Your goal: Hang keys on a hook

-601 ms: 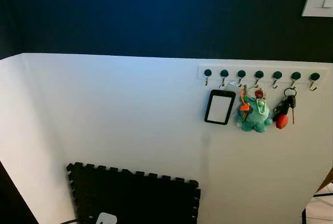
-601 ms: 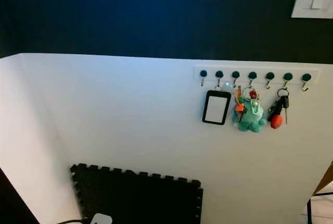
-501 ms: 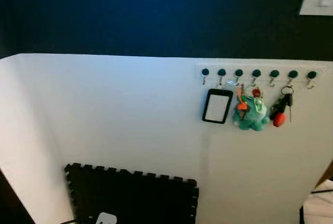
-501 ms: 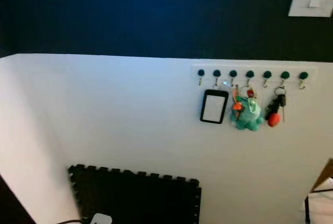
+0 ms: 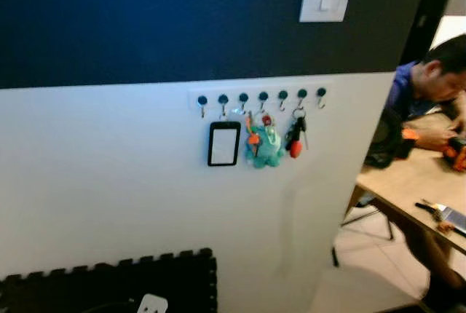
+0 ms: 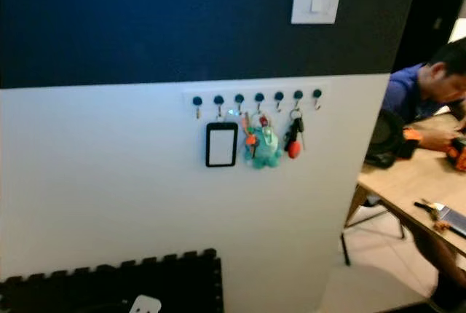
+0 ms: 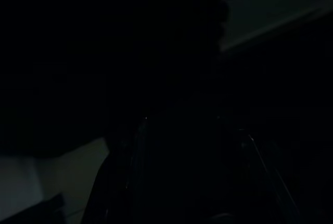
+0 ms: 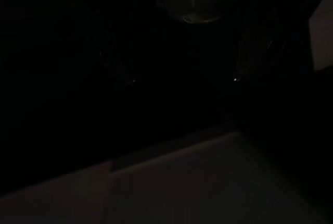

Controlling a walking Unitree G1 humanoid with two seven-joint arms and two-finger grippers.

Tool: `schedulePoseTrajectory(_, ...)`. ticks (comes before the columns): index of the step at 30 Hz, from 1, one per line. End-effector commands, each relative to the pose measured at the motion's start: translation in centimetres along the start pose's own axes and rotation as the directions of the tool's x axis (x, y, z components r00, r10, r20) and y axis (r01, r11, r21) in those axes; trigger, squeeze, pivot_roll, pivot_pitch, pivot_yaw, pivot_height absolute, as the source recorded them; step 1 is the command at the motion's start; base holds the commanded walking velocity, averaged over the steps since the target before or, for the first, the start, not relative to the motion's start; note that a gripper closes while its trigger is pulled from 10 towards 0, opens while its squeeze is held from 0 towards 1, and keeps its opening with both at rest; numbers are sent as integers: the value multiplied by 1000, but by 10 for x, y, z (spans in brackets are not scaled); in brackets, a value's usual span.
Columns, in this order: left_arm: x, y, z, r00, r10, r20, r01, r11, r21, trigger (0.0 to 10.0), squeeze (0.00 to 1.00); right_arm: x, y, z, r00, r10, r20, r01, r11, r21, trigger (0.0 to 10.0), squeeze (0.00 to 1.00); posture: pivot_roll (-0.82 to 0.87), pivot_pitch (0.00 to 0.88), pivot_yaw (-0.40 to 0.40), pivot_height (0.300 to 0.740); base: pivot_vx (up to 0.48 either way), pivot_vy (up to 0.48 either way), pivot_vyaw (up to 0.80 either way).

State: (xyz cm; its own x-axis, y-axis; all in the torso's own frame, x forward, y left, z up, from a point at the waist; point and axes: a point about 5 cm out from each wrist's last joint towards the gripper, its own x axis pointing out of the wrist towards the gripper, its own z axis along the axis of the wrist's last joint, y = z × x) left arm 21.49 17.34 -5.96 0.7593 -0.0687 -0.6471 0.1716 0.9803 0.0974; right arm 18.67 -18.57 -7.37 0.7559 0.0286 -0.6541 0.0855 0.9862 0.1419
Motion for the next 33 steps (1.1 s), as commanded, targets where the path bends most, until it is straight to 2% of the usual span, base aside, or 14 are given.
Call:
schedulePoseTrajectory(1,0,1,0,1000,1,-2,-1,1000,9,10000,0,0,3,-2,1000,4,-8,-4,1000,13,10000,0,58,13,17,740,0,0,-800)
schedulePoseTrajectory(33,0,4,3,999,20,29,-20,1000,-15,10000,0,1,3,-1,1000,15,-10,-15,1000,5,10000,0,56,2,15,740,0,0,-800)
